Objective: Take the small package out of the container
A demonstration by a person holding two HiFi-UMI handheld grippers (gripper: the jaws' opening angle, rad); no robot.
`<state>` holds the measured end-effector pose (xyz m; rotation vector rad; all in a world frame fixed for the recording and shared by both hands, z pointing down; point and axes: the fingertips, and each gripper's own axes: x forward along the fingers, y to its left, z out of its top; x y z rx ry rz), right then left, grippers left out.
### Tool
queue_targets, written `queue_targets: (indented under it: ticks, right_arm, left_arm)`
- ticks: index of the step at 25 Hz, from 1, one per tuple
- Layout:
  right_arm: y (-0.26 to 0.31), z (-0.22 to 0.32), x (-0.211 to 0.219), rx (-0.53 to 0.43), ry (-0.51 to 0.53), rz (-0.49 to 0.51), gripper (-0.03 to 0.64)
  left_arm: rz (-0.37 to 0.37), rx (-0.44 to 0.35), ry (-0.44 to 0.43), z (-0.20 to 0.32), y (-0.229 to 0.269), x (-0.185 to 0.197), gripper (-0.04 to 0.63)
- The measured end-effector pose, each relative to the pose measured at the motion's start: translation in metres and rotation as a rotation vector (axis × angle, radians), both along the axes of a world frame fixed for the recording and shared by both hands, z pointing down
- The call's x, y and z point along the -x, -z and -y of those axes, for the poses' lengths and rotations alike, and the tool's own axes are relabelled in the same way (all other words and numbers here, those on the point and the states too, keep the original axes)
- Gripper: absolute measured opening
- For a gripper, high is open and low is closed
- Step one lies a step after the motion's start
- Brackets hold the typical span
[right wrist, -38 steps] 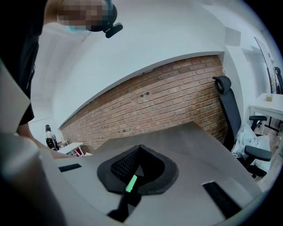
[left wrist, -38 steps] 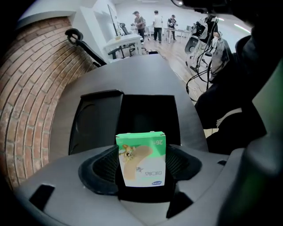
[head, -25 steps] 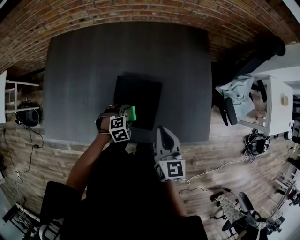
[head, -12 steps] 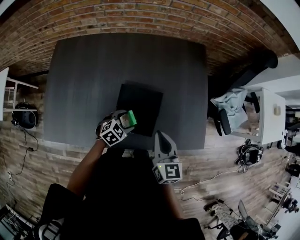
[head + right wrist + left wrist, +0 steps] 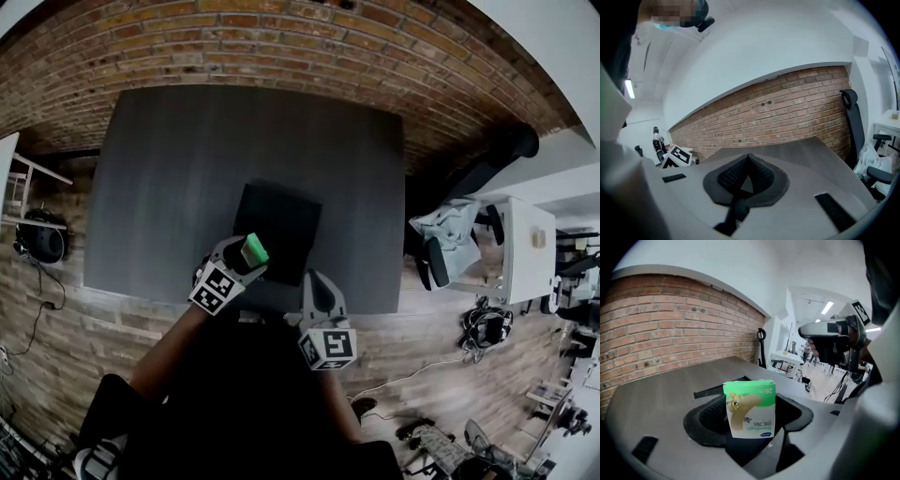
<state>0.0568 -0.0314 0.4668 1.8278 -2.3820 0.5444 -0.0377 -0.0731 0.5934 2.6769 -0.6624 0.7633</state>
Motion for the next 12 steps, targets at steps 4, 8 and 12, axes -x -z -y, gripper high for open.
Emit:
queue_targets:
  ticks: [4,8,12]
  right_arm:
    - [0.004,0.0,0.004,-0.01,0.004,-0.008,0.023]
    - [0.008,-0.001,0.006,-0.023,0.001,-0.014,0.023]
    - [0.013,-0.003,0.002,-0.041,-0.017,-0.023,0.023]
  left_arm:
    - [-0.081,-0.064,0.046,-0.002,0.038,0.003,0.336]
    - [-0.16,-0.143,0.071,-0.003,0.085,0.004,0.336]
    - [-0.216,-0.214,0.091,-0.005,0.125,0.005,0.336]
